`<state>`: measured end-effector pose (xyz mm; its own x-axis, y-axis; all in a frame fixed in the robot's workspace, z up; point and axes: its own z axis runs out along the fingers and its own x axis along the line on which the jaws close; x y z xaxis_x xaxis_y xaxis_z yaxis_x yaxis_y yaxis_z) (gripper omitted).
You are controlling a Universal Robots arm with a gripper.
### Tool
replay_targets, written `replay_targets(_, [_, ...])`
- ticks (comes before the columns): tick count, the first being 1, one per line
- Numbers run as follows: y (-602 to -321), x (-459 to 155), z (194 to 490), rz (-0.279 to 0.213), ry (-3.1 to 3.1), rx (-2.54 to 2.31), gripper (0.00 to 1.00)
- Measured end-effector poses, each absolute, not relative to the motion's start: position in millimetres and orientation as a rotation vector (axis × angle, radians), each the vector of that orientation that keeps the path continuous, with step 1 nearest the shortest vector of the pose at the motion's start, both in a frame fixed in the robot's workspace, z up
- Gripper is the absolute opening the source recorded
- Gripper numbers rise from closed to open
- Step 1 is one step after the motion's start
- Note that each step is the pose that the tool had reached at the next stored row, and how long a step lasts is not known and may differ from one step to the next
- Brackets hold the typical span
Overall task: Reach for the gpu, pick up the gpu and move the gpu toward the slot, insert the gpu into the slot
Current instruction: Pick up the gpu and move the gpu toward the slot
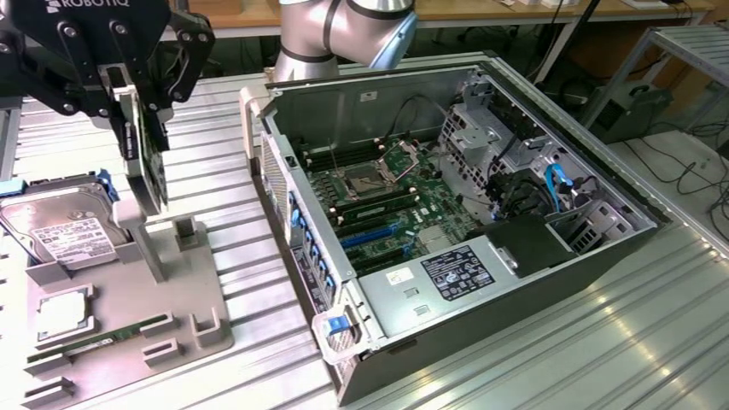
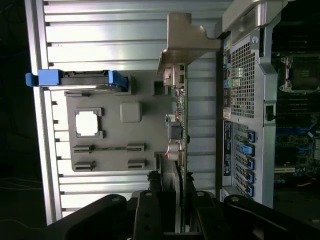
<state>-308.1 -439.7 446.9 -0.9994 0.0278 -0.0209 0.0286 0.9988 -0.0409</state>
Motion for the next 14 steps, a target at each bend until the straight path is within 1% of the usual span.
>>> replay_targets(14, [-439.7, -301.9, 447.0, -0.064, 3.12, 0.044, 0.27])
